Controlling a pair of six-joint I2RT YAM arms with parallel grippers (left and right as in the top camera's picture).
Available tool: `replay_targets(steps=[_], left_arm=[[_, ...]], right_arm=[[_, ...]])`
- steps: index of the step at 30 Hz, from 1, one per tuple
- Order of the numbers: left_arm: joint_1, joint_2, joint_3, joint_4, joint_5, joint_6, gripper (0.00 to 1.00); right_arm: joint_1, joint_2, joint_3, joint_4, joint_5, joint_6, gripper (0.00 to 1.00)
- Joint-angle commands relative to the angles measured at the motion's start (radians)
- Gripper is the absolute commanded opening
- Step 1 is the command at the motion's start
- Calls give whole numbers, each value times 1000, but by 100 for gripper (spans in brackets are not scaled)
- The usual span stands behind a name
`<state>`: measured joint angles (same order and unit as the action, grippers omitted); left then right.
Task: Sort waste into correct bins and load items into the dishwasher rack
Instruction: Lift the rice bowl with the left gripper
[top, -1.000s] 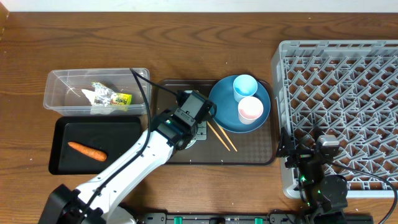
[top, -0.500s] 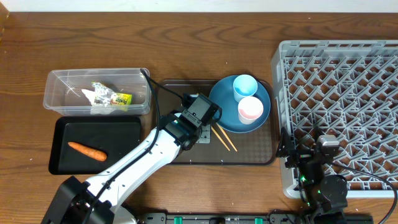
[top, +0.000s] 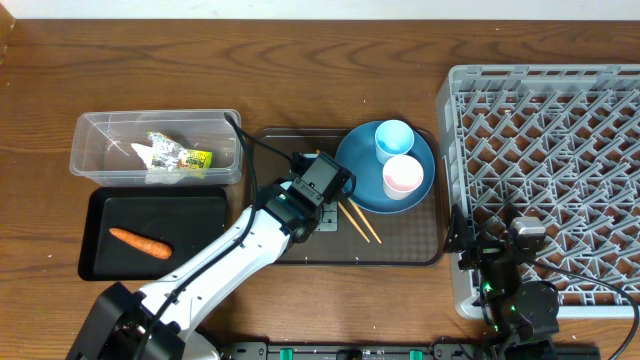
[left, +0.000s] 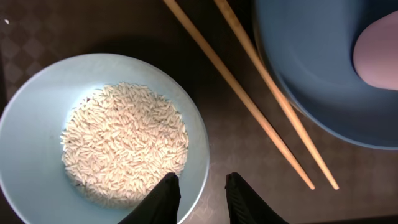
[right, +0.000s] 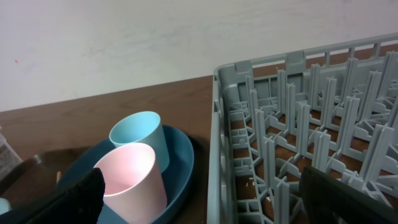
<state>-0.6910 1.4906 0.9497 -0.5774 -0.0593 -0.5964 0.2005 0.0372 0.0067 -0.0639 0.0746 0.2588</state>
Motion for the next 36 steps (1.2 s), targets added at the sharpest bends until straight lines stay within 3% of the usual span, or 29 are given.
replay_targets(steps=[1, 36], left_arm=[[-2, 13, -32, 20, -9, -11, 29], [-2, 93, -52, 90, -10, -11, 29]], right_arm=[[-1, 2, -1, -4, 0, -6, 99], [-1, 3, -1, -4, 0, -6, 99]])
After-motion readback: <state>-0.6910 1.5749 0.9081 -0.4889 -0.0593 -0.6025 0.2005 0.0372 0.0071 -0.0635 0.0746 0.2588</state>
